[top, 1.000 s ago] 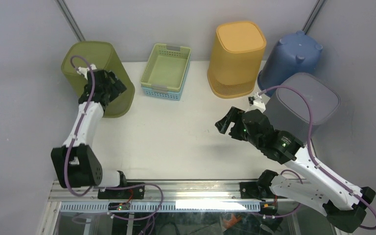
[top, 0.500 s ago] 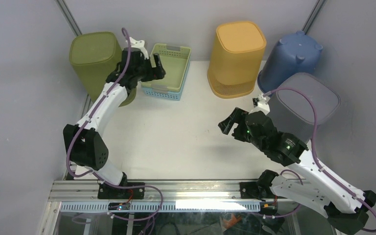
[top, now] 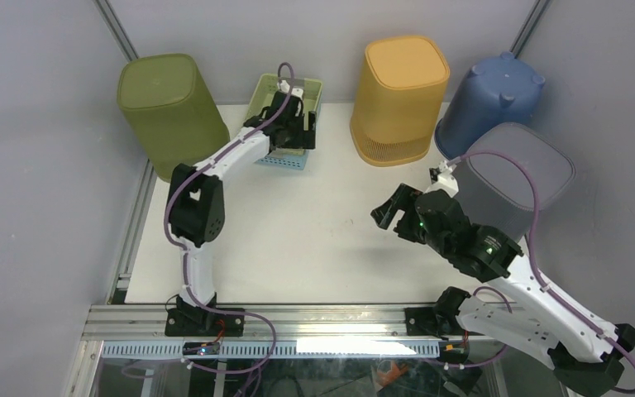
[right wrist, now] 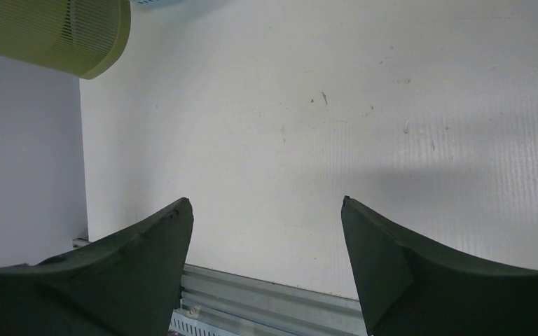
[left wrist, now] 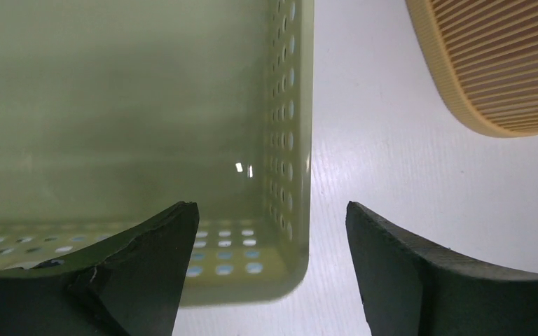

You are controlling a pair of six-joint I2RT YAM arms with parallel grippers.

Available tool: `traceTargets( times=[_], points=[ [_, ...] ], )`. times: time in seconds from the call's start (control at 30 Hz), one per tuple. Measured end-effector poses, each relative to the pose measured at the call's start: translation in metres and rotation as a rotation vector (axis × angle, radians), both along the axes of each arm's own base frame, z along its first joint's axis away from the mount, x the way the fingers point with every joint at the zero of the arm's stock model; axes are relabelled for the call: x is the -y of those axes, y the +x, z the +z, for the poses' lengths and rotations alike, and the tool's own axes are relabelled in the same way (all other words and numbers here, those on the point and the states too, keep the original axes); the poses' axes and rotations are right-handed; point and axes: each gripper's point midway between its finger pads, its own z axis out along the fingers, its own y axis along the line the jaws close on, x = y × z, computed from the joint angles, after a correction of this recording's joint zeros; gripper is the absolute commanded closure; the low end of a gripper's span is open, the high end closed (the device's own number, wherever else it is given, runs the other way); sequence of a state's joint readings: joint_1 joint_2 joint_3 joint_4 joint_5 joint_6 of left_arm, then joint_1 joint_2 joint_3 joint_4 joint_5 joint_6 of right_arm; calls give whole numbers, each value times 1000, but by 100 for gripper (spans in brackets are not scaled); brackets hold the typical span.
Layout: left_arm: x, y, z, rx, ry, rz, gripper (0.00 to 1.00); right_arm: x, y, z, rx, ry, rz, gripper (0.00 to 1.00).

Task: Turn the large container upside down

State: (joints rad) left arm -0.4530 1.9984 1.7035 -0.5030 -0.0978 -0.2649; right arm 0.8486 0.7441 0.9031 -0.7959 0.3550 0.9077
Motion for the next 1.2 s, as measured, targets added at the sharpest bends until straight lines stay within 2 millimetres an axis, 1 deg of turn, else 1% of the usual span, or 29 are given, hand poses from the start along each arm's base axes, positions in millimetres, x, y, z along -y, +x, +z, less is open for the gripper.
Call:
traceTargets(
  times=[0.07,0.1,0.23,0.33,0.37,0.43,0.57,0.7,0.8,0.87,0.97,1.07,1.1,1.2],
  points=[
    [3,5,-16,-16,28,-3,33,2,-2,2,2,11,-5,19],
    [4,8,-20,-17,39,-2,38,3,-3,3,4,18,-7,19],
    [2,11,-23,-14,64,5,54,5,-5,5,2,30,-14,19],
    [3,13,-18,1,68,5,72,6,-6,3,-4,27,-16,19],
    [4,14,-16,6,71,1,79,6,-6,3,-6,26,-16,19],
    [7,13,-15,11,73,-7,99,6,-6,2,-8,24,-17,19],
    [17,8,-13,21,92,-41,100,5,-6,1,-13,19,-17,19],
    [25,-1,-12,8,108,-57,100,5,-5,0,-17,19,-19,19],
    [29,-13,-2,-15,86,-48,100,4,-4,-2,-25,17,-26,20],
    [33,-24,13,-27,43,-43,100,4,-2,-5,-33,9,-38,20],
    [35,-40,52,-14,-46,-31,100,4,2,-12,-54,-11,-68,20],
    [35,-58,106,34,-156,-29,100,2,4,-18,-74,-28,-77,20],
    [35,-64,120,51,-183,-35,100,2,4,-19,-76,-31,-77,20],
    [36,-88,173,114,-290,-75,100,1,6,-17,-76,-32,-77,20]
  ],
)
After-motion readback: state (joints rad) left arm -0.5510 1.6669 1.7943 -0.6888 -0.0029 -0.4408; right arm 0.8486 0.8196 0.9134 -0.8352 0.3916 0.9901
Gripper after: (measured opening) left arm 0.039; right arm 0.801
